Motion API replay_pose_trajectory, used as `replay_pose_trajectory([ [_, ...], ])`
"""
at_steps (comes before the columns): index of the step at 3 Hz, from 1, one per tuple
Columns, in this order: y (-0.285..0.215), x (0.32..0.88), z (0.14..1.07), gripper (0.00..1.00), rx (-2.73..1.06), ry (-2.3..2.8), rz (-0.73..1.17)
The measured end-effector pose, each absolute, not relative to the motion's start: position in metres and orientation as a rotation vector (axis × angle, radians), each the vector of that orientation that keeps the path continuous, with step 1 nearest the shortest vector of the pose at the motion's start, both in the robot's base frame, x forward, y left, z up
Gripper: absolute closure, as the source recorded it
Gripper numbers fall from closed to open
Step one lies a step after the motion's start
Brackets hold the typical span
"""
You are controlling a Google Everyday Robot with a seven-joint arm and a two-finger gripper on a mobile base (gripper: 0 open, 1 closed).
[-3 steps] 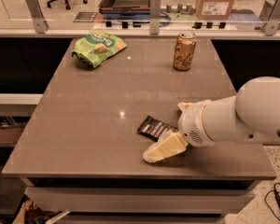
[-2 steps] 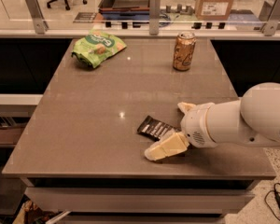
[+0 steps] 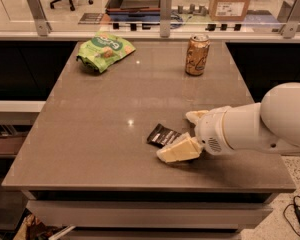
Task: Move rxbar chocolate near green rice chip bag
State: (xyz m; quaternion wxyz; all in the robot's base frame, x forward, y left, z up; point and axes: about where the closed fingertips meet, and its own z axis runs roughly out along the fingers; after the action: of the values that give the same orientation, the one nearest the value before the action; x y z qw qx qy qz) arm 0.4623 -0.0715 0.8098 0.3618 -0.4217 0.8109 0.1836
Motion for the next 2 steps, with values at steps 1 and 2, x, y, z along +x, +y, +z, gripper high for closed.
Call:
replay_pose_trajectory([
  [1,-0.0715,0.4622,0.8146,0.87,-1.086,2.089,0.473],
  [2,-0.0714,0.4622,0.8185,1.0,-1.087,2.088,0.473],
])
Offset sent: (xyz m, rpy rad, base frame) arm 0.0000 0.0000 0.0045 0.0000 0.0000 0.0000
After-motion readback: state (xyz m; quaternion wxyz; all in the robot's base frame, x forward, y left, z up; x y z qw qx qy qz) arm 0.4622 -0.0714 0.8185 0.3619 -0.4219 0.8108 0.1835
